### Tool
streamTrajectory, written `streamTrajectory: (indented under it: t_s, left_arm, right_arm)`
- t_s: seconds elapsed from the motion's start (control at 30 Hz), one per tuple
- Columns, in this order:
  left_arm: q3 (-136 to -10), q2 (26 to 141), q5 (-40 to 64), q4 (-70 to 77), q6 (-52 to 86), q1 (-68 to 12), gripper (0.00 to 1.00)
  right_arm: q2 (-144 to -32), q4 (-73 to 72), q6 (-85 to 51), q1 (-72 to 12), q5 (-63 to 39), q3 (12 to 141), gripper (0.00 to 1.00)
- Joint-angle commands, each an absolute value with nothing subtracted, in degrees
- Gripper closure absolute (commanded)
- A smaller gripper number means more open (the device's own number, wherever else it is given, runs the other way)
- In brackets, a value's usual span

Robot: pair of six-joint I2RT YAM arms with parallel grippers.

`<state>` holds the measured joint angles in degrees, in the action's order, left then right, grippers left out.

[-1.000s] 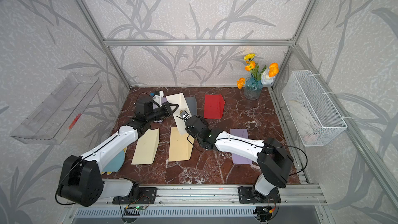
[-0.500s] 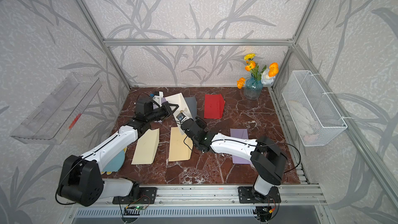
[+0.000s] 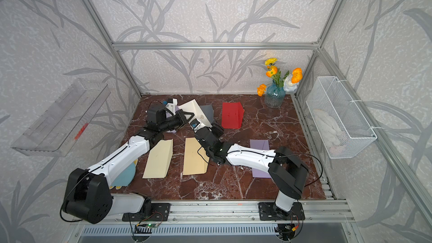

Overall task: Open the envelope
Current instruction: Open the envelope flap on the envelope.

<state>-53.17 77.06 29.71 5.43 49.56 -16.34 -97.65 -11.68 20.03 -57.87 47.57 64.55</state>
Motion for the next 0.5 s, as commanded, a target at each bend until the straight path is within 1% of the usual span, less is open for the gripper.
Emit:
streamTrajectory:
  t_s: [0.0, 0.13, 0.47]
  left_arm:
    - [-54.9, 76.4, 30.8, 1.7, 47.4, -17.2, 1.00]
    - [-55.9, 75.7, 30.2, -0.3, 45.5, -17.9, 1.00]
    - [-57.3, 75.4, 30.9, -3.3, 42.7, -18.9, 1.00]
  right_arm:
    - [-99.0, -16.0, 22.5, -57.9, 50.1, 66.2, 0.36]
    - [-99.1, -17.5, 24.2, -57.9, 50.4, 66.5, 0.36]
    - [-100.4, -20.8, 27.4, -57.9, 51.1, 67.7, 0.31]
